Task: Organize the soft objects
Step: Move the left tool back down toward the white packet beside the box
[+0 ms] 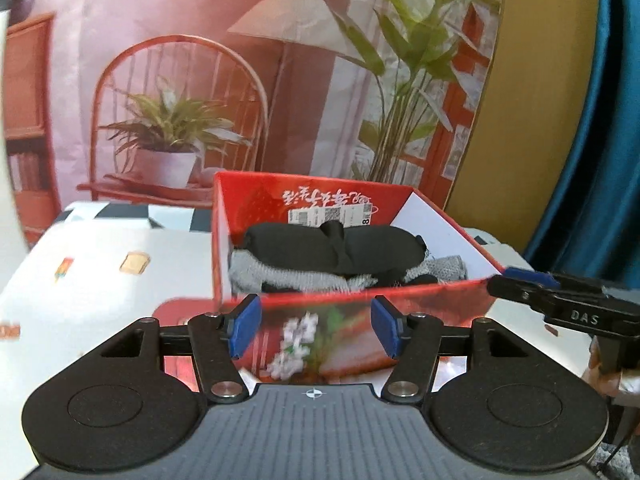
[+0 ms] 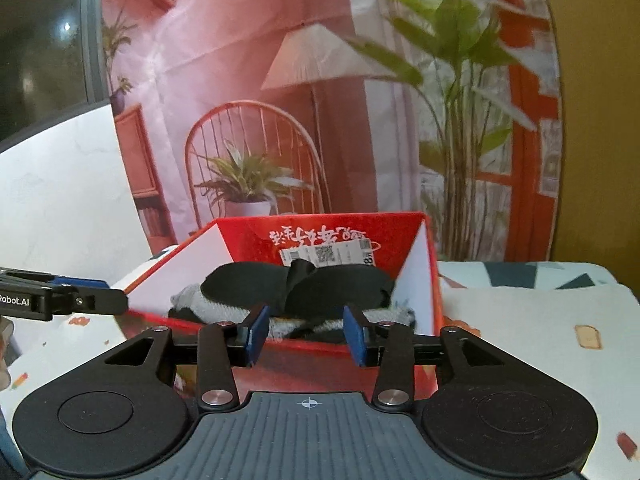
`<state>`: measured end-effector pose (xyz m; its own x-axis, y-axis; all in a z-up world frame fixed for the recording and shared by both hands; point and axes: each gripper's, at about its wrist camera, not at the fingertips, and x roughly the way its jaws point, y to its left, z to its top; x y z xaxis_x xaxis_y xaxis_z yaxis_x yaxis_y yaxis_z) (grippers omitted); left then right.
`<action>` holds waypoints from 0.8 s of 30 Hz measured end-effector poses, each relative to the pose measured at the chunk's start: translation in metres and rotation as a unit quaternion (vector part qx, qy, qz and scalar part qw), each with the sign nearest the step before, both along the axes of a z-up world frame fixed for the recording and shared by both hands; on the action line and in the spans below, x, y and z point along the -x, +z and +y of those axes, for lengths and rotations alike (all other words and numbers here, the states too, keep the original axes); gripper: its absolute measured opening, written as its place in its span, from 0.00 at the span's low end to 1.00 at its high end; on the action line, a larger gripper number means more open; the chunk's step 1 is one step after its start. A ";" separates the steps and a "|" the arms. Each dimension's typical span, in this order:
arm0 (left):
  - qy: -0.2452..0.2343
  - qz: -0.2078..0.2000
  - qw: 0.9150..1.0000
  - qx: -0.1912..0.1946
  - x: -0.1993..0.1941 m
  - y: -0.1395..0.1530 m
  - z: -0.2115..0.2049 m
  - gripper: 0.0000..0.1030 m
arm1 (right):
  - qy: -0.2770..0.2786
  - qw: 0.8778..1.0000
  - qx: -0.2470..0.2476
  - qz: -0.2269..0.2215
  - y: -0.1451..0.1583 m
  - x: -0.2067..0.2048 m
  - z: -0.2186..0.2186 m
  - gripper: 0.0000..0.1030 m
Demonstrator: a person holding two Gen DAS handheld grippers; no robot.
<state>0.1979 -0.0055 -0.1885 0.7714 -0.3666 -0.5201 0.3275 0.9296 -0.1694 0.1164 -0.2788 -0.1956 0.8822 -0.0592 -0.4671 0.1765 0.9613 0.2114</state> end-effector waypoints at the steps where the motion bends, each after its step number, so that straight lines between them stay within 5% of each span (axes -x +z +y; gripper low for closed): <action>1: 0.003 0.001 1.000 0.004 0.006 -0.004 0.003 0.61 | -0.003 1.000 -0.002 -0.002 -0.003 0.009 0.000 0.40; 7: 0.009 -0.012 1.000 -0.001 0.031 -0.027 0.009 0.61 | -0.018 0.999 0.012 0.026 -0.031 0.044 0.000 0.45; 14: 0.030 0.024 0.999 -0.016 0.035 -0.056 0.010 0.61 | -0.010 0.996 0.041 0.072 -0.064 0.055 0.013 0.45; 18: 0.052 0.056 0.997 -0.006 0.038 -0.071 0.018 0.61 | 0.003 0.995 0.051 0.083 -0.070 0.052 0.021 0.45; 24: 0.053 0.045 0.997 -0.028 0.039 -0.075 0.019 0.61 | -0.005 0.995 0.056 0.080 -0.071 0.056 0.023 0.46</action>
